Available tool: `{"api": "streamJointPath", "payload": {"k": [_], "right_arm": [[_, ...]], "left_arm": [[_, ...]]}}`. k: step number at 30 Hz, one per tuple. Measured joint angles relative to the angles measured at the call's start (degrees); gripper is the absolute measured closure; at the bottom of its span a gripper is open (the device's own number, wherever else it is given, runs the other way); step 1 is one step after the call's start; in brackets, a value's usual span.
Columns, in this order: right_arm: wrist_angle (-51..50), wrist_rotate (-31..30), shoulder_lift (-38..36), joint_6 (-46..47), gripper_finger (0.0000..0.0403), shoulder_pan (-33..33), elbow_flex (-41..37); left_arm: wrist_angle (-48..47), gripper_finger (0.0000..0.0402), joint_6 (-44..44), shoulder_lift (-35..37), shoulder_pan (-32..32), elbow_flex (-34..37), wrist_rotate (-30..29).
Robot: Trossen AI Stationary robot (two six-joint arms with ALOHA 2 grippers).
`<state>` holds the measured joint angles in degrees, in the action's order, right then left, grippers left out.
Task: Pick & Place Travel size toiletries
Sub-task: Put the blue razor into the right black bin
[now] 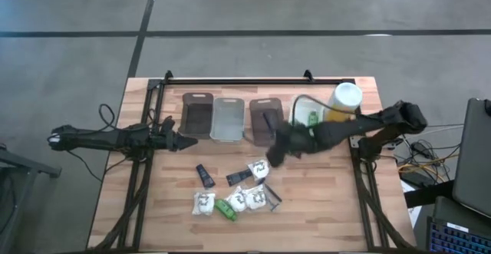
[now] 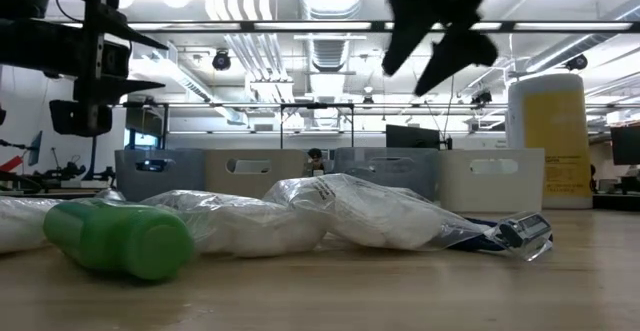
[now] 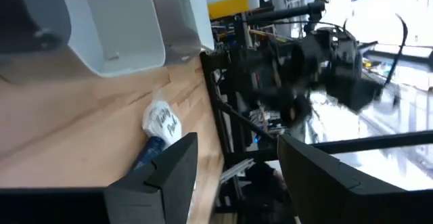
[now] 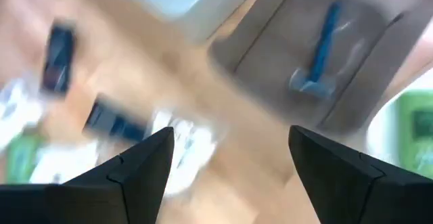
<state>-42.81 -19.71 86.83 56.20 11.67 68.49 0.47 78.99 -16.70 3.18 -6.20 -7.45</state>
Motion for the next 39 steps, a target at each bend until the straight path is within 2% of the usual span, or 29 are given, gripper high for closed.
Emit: {"api": "streamJointPath", "payload": {"k": [7,13,18,24,32,39], "right_arm": [[0.6,9.0,3.5,2.4,0.0133,9.6,-0.3],[1.2,9.8,9.7,10.3,0.0140,14.1,0.2],[1.2,8.5,15.6,15.4,0.0138,14.5,1.9],[0.7,7.5,22.3,15.6,0.0141,14.6,6.5],[-10.7,5.3,31.0,15.4,0.0177,15.4,16.1],[-11.7,6.4,35.6,13.9,0.0207,15.3,19.2]], "left_arm": [[0.0,0.0193,0.4,-2.8,0.1,-3.5,2.6],[0.0,0.0193,-1.1,-5.2,0.1,-4.8,3.9],[-0.2,0.0193,-1.8,-6.5,0.1,-4.8,5.3],[-0.2,0.0193,-2.7,-6.8,0.1,-4.8,8.0],[0.0,0.0193,-6.0,-6.7,0.1,-4.8,11.5],[0.0,0.0193,-7.2,-6.6,0.1,-4.8,13.0]]}}
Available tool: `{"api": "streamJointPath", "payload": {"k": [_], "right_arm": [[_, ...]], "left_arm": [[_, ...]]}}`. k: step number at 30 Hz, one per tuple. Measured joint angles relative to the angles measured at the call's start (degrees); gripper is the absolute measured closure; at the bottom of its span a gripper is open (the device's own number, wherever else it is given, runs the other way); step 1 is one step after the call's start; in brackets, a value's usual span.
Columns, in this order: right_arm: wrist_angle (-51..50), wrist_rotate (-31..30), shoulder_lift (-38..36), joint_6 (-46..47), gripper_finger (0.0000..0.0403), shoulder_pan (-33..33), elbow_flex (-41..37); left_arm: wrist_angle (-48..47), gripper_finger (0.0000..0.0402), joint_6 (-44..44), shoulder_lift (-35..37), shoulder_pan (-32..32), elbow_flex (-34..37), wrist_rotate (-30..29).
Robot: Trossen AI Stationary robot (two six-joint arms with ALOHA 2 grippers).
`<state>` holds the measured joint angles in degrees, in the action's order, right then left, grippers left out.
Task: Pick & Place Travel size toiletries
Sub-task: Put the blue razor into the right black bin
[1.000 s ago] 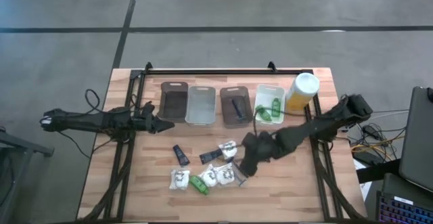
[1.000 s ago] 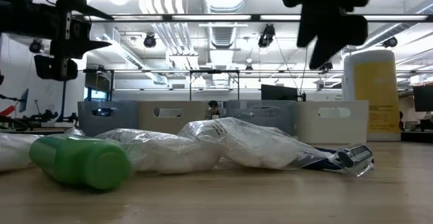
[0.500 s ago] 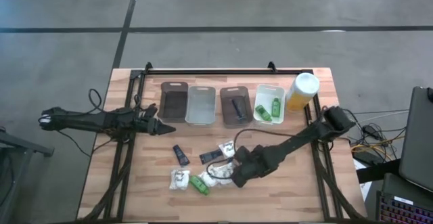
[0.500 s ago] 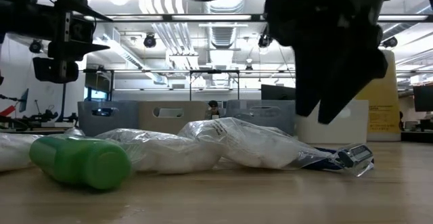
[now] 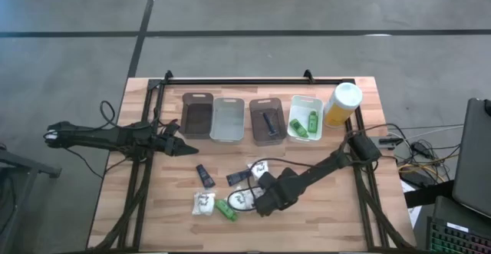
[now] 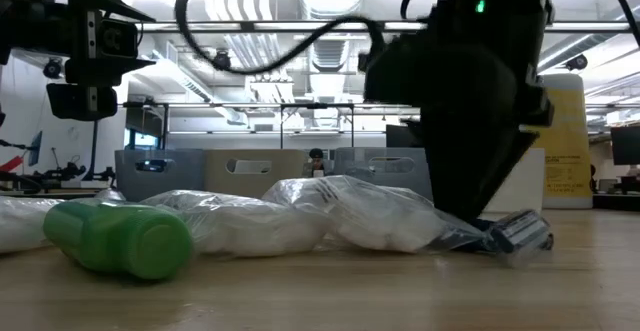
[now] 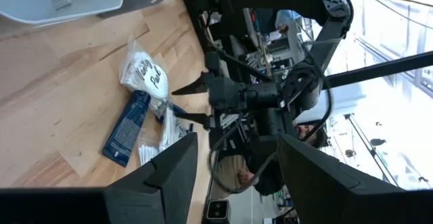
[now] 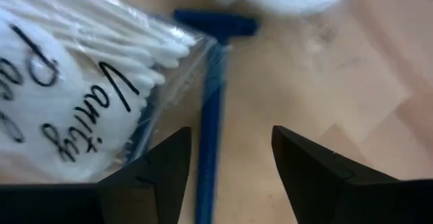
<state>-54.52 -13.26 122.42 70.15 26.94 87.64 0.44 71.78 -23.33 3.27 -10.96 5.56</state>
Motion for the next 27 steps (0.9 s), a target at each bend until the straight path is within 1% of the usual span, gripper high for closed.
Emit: {"api": "streamJointPath", "payload": {"k": [4,7,10,15,17,23,27], "right_arm": [[0.3,1.6,1.1,0.0,0.0228,0.1,0.3],[0.8,1.7,1.0,0.3,0.0254,0.0,0.2],[1.3,0.0,0.6,0.2,0.0290,0.1,0.1],[1.2,-0.7,0.3,-0.9,0.0360,-0.1,0.1],[1.1,-1.0,0.2,-1.6,0.0379,0.0,0.0],[0.9,-2.0,-0.6,-3.0,0.0378,-0.2,-0.1],[1.1,-2.3,-3.2,-4.0,0.0381,-0.4,-0.1]], "left_arm": [[0.0,0.0193,-0.3,0.0,0.0,0.0,0.0],[0.0,0.0193,-0.3,0.0,0.0,0.0,0.0],[0.0,0.0193,-0.3,0.0,0.0,0.0,0.0],[0.0,0.0193,-0.3,0.0,0.0,0.0,0.0],[0.0,0.0193,-0.3,0.0,0.0,0.0,0.0],[0.0,0.0193,-0.1,0.0,0.0,0.0,0.0],[0.0,0.0193,0.2,0.0,0.0,0.0,0.0]]}}
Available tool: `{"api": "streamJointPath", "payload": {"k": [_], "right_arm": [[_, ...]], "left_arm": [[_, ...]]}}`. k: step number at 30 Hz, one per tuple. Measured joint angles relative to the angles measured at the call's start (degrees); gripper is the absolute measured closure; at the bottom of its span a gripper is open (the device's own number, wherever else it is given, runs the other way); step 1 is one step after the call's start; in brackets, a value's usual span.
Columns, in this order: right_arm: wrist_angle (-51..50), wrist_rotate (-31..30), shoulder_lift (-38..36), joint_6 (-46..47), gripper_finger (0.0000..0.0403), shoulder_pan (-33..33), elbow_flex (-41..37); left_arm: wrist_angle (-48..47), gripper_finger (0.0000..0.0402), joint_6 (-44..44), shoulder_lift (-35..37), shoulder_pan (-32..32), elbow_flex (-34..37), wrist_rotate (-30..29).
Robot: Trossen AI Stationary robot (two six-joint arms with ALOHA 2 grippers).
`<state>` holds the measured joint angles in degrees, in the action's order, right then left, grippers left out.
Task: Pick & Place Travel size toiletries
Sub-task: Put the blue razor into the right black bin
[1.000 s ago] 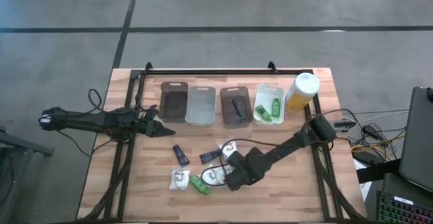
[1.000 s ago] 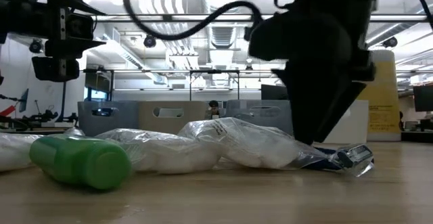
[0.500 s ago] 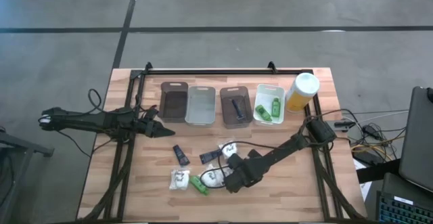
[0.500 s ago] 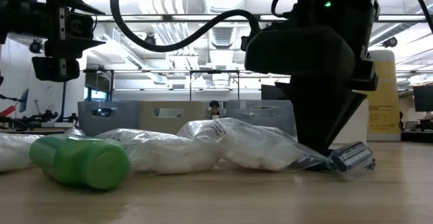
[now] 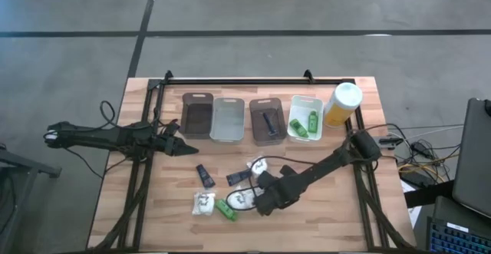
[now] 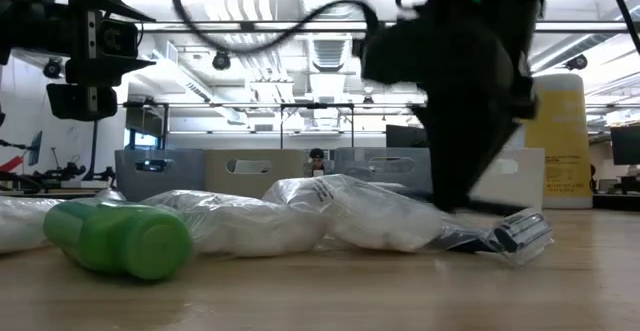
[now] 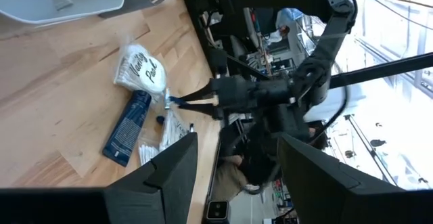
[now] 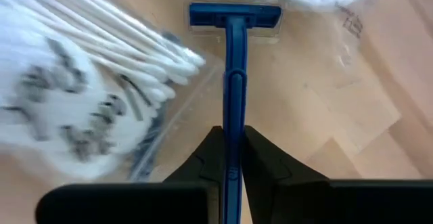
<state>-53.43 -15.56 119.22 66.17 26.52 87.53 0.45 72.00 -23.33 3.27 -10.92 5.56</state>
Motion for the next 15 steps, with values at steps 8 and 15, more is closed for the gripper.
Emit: {"api": "streamJointPath", "payload": {"k": [8,15], "right_arm": [[-4.5,-14.9,-13.0,9.1,0.0381,-0.1,0.0],[-2.9,-19.8,-20.8,8.9,0.0382,-12.5,-1.8]], "left_arm": [[0.5,0.0193,0.0,0.0,0.0,0.0,0.0],[0.7,0.0193,-0.1,0.0,0.0,0.0,0.0]]}}
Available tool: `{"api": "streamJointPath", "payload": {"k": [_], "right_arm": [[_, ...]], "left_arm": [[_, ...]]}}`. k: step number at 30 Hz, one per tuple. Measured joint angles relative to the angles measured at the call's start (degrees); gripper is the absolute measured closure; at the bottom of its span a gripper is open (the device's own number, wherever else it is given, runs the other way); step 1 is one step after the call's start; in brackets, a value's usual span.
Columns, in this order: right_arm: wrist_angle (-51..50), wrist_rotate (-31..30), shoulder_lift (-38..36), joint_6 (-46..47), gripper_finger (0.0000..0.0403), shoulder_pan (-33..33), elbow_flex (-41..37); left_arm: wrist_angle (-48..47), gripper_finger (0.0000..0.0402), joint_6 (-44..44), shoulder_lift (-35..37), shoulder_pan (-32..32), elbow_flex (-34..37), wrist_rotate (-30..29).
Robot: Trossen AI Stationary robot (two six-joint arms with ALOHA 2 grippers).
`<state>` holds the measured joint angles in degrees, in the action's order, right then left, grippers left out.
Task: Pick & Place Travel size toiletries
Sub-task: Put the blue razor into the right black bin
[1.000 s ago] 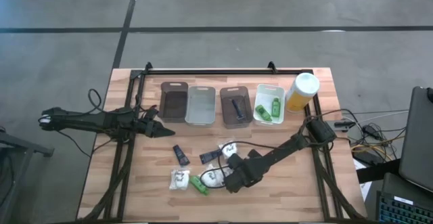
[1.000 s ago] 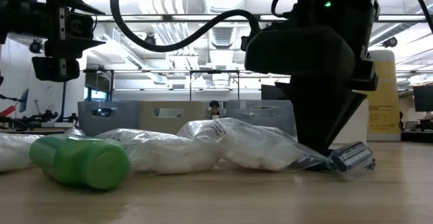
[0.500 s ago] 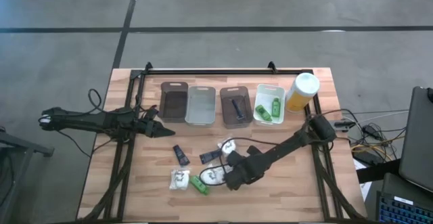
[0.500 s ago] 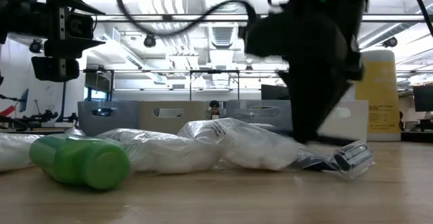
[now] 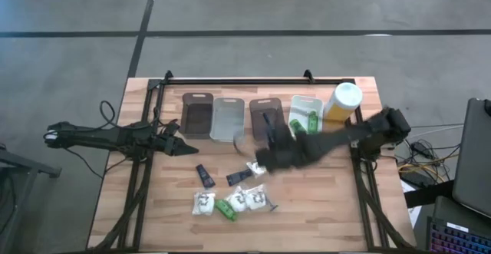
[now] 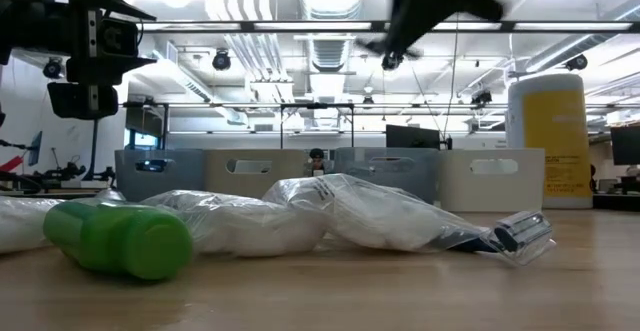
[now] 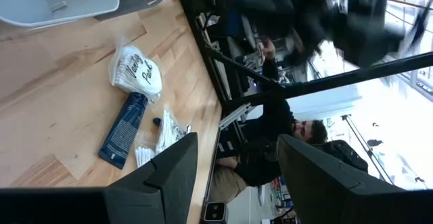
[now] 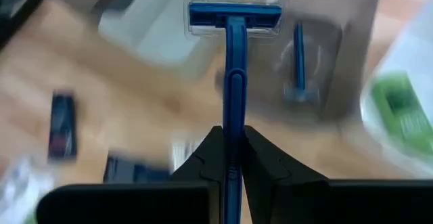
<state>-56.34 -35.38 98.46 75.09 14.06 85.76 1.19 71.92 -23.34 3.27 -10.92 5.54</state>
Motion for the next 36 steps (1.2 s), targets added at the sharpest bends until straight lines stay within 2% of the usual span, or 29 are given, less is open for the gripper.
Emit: {"api": "streamJointPath", "payload": {"k": [3,9,16,19,27,32,36], "right_arm": [[5.7,4.0,0.8,-7.2,0.0380,-7.7,-1.9],[8.3,9.7,3.0,-11.7,0.0377,-17.6,-5.4],[11.4,9.8,3.0,-14.7,0.0376,-19.3,-6.2],[11.6,7.8,3.0,-15.0,0.0376,-19.6,-6.5],[12.2,8.8,3.0,-15.7,0.0375,-21.4,-6.7],[12.5,14.3,4.2,-13.6,0.0374,-23.6,-6.9],[13.3,16.1,7.1,-13.3,0.0373,-24.2,-6.9]], "left_arm": [[0.4,0.0193,0.0,0.0,0.0,0.0,0.0],[1.1,0.0193,0.0,0.1,0.0,0.0,1.1],[1.3,0.0193,-0.1,0.3,0.0,0.0,1.3],[1.3,0.0193,-0.3,0.3,0.0,0.0,1.3],[1.3,0.0193,-1.6,0.3,0.0,0.0,1.3],[1.4,0.0193,-1.7,0.3,0.0,0.0,1.3],[1.4,0.0193,-1.7,0.3,0.0,0.0,1.3]]}}
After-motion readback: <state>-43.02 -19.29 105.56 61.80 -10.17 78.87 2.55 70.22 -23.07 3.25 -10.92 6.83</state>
